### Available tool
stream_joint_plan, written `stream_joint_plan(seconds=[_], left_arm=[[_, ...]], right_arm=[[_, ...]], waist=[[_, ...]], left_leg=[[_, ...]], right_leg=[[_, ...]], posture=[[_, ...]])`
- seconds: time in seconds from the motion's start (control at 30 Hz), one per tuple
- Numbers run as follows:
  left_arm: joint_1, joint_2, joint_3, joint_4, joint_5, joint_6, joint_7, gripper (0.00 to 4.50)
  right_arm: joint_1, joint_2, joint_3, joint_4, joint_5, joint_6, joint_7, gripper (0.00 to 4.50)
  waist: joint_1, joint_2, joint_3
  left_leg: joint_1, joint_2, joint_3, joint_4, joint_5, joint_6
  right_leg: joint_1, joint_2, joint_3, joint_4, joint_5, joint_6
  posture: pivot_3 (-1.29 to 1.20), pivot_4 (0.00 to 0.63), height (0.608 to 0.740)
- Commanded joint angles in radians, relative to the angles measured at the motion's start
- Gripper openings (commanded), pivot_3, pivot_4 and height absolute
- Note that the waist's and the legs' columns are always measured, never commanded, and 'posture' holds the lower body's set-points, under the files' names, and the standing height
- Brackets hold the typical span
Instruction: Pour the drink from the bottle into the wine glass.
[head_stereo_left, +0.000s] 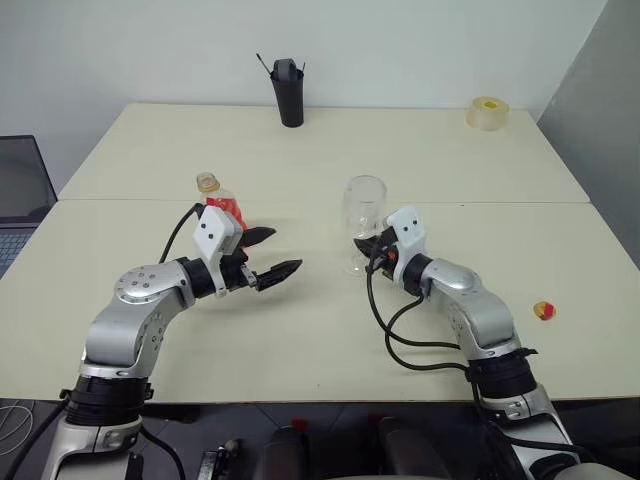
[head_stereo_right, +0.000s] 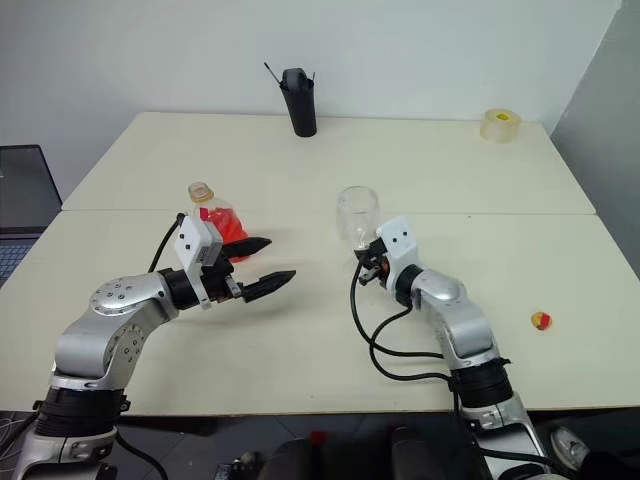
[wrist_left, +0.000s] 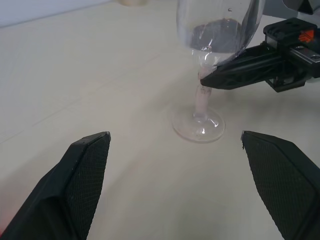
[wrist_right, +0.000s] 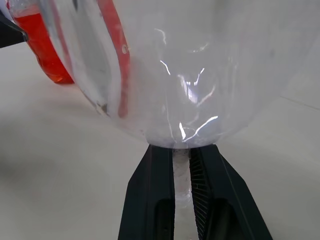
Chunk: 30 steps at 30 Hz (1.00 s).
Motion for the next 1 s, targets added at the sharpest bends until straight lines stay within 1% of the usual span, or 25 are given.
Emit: stream_joint_plan(seconds=[0.03,0.07,0.13,0.3,0.37,0.4,0.5,0.57,0.7,0.83,0.93,1.0], left_arm=[[-0.005,-0.010,0.028,-0.010,-0.004,-0.018,0.021,4.50],[-0.004,-0.011,0.028,-0.010,-0.003,-0.018,0.023,4.50],[-0.001,-0.019,0.037,-0.006,-0.007,-0.019,0.034,4.50],[0.003,-0.035,0.052,0.031,0.000,-0.038,0.051,4.50],[0.007,-0.039,0.056,0.035,0.001,-0.045,0.060,4.50],[0.010,-0.041,0.059,0.036,0.000,-0.046,0.065,4.50],[0.026,-0.045,0.074,0.040,0.001,-0.053,0.083,4.50],[0.041,-0.051,0.091,0.038,0.000,-0.057,0.101,4.50],[0.098,-0.065,0.127,0.008,-0.005,-0.065,0.146,4.50],[0.173,-0.099,0.174,-0.010,0.025,-0.113,0.231,4.50],[0.193,-0.127,0.206,0.003,0.058,-0.177,0.297,4.50],[0.192,-0.145,0.227,0.021,0.069,-0.208,0.333,4.50]], right_arm=[[-0.007,0.000,0.019,-0.031,0.011,0.007,0.018,0.18],[-0.007,0.000,0.019,-0.034,0.011,0.009,0.016,0.18],[-0.009,-0.002,0.022,-0.036,0.008,0.008,0.014,0.88],[-0.013,-0.013,0.029,-0.042,0.003,0.014,0.014,2.38],[-0.014,-0.022,0.027,-0.055,0.007,0.022,0.018,3.24],[-0.016,-0.028,0.024,-0.065,0.010,0.029,0.021,3.46],[-0.016,-0.069,0.017,-0.122,0.031,0.072,0.049,4.48],[-0.007,-0.119,0.010,-0.190,0.076,0.145,0.102,4.48],[0.009,-0.269,-0.045,-0.332,0.187,0.300,0.198,4.48],[-0.009,-0.465,-0.154,-0.425,0.308,0.420,0.313,4.48],[-0.104,-0.562,-0.256,-0.434,0.412,0.509,0.350,4.48],[-0.209,-0.593,-0.311,-0.420,0.473,0.559,0.348,4.48]], waist=[[0.000,0.000,0.000],[0.000,0.000,0.000],[0.000,0.000,0.000],[0.001,0.001,0.001],[0.002,0.001,0.001],[0.003,0.001,0.001],[0.006,0.001,0.002],[0.007,0.001,0.002],[0.010,0.001,0.003],[0.012,0.002,0.004],[0.010,0.001,0.007],[0.009,0.001,0.007]], left_leg=[[0.000,0.000,0.000,0.000,0.000,0.000],[0.000,0.000,0.000,0.000,0.000,0.000],[0.000,0.000,0.000,0.000,0.000,0.000],[0.000,0.000,0.000,0.000,0.000,0.000],[-0.001,0.000,0.000,0.000,0.000,0.000],[-0.001,-0.001,0.000,0.000,0.000,0.000],[-0.001,-0.001,0.000,0.000,0.000,0.000],[-0.001,-0.001,0.000,0.000,0.000,0.000],[-0.002,-0.001,-0.002,0.000,0.000,0.000],[-0.002,-0.002,-0.003,0.001,0.000,0.000],[-0.003,-0.002,-0.003,0.001,0.000,0.000],[-0.003,-0.003,-0.003,0.001,0.000,0.000]], right_leg=[[0.000,0.000,0.000,0.000,0.000,0.000],[0.000,0.000,0.000,0.000,0.000,0.000],[0.000,0.000,0.000,0.000,0.000,0.000],[0.000,-0.001,0.000,0.000,0.000,0.000],[0.000,-0.001,0.000,0.000,0.000,0.000],[0.000,-0.001,-0.001,0.000,0.000,0.000],[0.000,-0.002,-0.001,0.000,0.000,0.000],[-0.001,-0.003,-0.001,0.000,0.000,0.000],[0.000,-0.004,-0.001,-0.001,0.000,0.000],[0.000,-0.006,-0.001,-0.001,0.000,0.000],[0.000,-0.006,-0.001,-0.002,0.000,0.000],[0.000,-0.006,-0.001,-0.001,0.000,0.000]], posture=[[0.00,0.150,0.740],[0.00,0.150,0.740],[0.00,0.150,0.740],[0.00,0.150,0.740],[0.00,0.150,0.740],[0.00,0.150,0.740],[0.00,0.150,0.740],[0.00,0.150,0.740],[0.00,0.150,0.740],[0.00,0.150,0.740],[0.00,0.150,0.740],[0.00,0.150,0.740]])
